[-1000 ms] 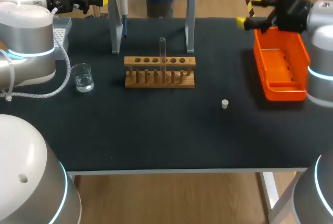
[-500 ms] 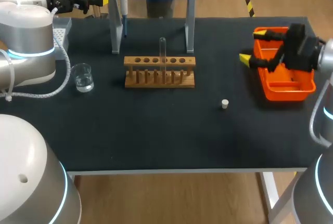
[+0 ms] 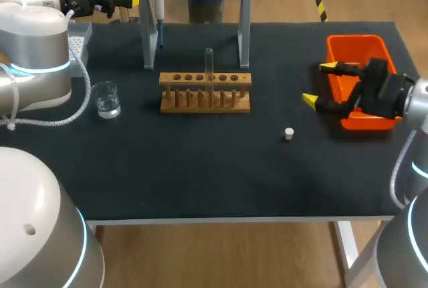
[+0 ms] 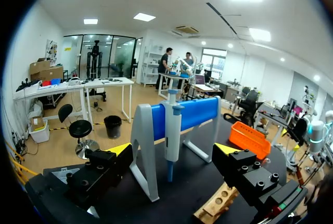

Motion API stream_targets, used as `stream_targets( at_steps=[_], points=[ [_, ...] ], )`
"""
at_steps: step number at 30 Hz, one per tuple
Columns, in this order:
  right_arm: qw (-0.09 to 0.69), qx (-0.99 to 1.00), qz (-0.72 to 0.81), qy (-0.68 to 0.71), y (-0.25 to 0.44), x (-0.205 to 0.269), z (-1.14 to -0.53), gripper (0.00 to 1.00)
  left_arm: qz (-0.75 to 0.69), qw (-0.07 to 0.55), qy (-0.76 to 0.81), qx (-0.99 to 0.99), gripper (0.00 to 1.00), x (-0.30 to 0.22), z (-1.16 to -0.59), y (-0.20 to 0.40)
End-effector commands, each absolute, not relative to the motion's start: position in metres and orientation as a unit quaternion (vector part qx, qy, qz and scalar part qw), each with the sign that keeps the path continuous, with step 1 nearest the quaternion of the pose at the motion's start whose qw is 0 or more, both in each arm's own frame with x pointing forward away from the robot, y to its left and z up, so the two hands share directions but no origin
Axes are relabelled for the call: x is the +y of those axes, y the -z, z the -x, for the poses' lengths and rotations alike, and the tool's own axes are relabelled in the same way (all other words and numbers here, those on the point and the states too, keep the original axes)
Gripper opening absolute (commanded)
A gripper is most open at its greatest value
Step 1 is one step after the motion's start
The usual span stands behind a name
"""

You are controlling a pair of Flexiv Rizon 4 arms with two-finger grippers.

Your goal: Invert the test tube, pick up the pipette, mount the tip to pipette, aspirate from beaker and dispense into the tube, eject the tip, return the pipette, and cap with the stopper.

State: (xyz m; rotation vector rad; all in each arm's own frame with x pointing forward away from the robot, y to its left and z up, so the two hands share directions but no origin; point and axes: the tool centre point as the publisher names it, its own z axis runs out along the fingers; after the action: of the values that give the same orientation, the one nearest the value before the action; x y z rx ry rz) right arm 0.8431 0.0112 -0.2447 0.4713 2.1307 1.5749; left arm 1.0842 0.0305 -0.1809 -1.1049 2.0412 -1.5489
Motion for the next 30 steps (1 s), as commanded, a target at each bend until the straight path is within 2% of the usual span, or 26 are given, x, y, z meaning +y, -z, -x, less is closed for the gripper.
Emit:
stream_targets(
  at_steps=[1,15,30],
  points=[
    [0.225,0.771,-0.172,-0.571,0.244,0.012,-0.842,1.00,0.390,0.176,0.547,0.719,1.00,0.030,-1.084,0.182],
    [0.225,0.771,-0.172,-0.571,0.244,0.012,-0.842,1.00,0.390,0.176,0.547,0.719,1.00,0.030,-1.084,0.182],
    [0.225,0.771,-0.172,-0.571,0.244,0.012,-0.842,1.00,0.370,0.203,0.530,0.735,1.00,-0.012,-0.930,0.228]
  ],
)
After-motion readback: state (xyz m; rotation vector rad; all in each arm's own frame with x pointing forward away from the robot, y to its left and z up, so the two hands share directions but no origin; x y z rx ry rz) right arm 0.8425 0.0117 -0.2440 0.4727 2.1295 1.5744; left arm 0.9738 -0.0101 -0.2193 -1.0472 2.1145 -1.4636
